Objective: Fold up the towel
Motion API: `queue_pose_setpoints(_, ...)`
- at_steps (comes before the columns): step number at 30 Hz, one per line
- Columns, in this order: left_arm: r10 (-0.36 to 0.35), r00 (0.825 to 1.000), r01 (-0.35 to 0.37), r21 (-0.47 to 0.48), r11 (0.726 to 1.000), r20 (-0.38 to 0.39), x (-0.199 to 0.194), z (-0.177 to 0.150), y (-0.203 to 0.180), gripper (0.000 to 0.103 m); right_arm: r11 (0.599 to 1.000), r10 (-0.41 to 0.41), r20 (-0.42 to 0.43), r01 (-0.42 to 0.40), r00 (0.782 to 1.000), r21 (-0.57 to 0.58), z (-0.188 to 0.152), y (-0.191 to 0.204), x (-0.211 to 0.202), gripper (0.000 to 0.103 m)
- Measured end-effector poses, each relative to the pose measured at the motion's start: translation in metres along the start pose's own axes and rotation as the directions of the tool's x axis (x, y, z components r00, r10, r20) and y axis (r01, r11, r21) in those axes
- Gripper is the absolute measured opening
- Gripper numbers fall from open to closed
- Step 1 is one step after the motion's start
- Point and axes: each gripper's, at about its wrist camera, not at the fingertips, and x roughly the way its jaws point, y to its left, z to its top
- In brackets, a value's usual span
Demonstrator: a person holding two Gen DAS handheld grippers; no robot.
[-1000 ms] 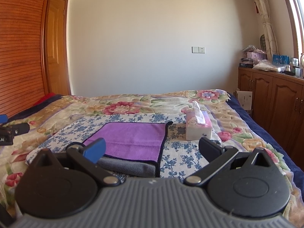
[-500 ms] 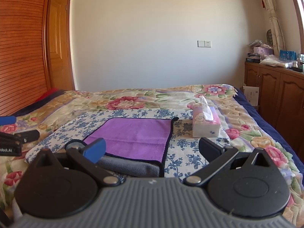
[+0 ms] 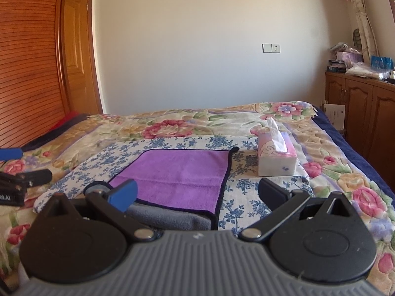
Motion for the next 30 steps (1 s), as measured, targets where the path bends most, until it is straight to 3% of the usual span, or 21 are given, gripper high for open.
queue_pose_setpoints(11, -0.008, 0.999, 0.008, -0.005, 1.000, -0.047, 0.037, 0.011, 0.003, 0.103, 1.000, 0.014, -0.043, -0.015, 0.999, -0.011, 0.004, -0.003, 0.027, 0.103)
queue_pose_setpoints(30, -0.012, 0.992, 0.009, -0.023, 1.000, -0.124, 0.094, 0.000, 0.022, 0.103, 1.000, 0.015, -0.110, -0.017, 0.994, -0.016, 0.005, -0.009, 0.069, 0.103)
